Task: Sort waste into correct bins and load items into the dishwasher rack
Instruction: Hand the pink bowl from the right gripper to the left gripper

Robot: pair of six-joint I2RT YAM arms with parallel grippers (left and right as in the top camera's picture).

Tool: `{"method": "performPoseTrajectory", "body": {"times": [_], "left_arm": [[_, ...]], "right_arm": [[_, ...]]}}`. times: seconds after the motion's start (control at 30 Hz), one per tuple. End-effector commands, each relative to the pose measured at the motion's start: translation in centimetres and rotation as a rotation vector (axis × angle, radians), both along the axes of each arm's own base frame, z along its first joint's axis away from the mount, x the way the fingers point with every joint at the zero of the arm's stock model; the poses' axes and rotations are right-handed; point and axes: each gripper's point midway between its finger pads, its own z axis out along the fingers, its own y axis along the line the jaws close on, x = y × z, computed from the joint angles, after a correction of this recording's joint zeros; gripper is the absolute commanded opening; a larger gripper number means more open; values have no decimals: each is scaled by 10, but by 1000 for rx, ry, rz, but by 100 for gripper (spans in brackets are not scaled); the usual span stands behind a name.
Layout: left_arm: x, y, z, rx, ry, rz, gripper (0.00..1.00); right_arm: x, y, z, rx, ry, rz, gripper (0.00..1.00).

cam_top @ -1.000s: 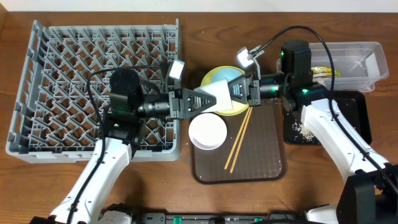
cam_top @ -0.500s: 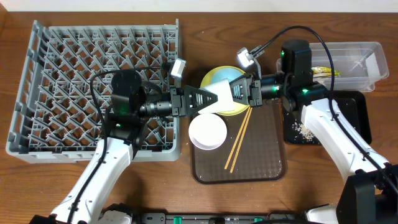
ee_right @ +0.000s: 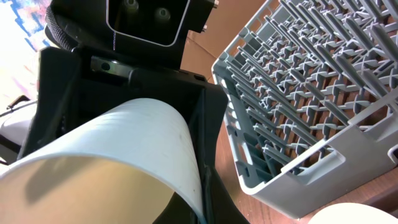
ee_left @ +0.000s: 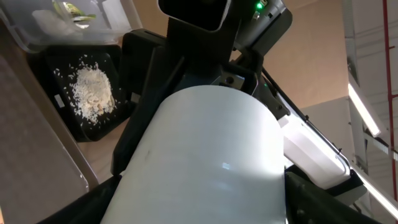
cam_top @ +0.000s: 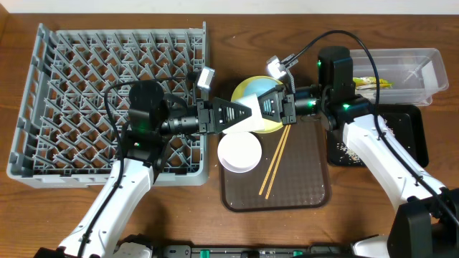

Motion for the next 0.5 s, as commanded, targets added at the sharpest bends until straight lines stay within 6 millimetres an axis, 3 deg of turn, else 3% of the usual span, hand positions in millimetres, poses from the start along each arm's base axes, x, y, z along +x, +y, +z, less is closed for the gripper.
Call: {"method": "performPoseTrajectory", "body": {"times": [0.0,0.03,0.13,0.27,0.47], "left_arm": [[3,-1,8,-4,-35,18,72],[3,-1,8,-4,-35,18,70],[4,-1,7,-3,-39,27,63],[11,1,4,20,-126,60,49],[35,12,-27,157,-179,207,40]], "right_arm": [[-5,7,2,3,-6,24,1],[-5,7,2,3,-6,24,1],[-3,6,1,1,-8,16,14],[4,0,1,-3,-10,-11,25],[25,-22,-2,-16,-8,-100,34]]}}
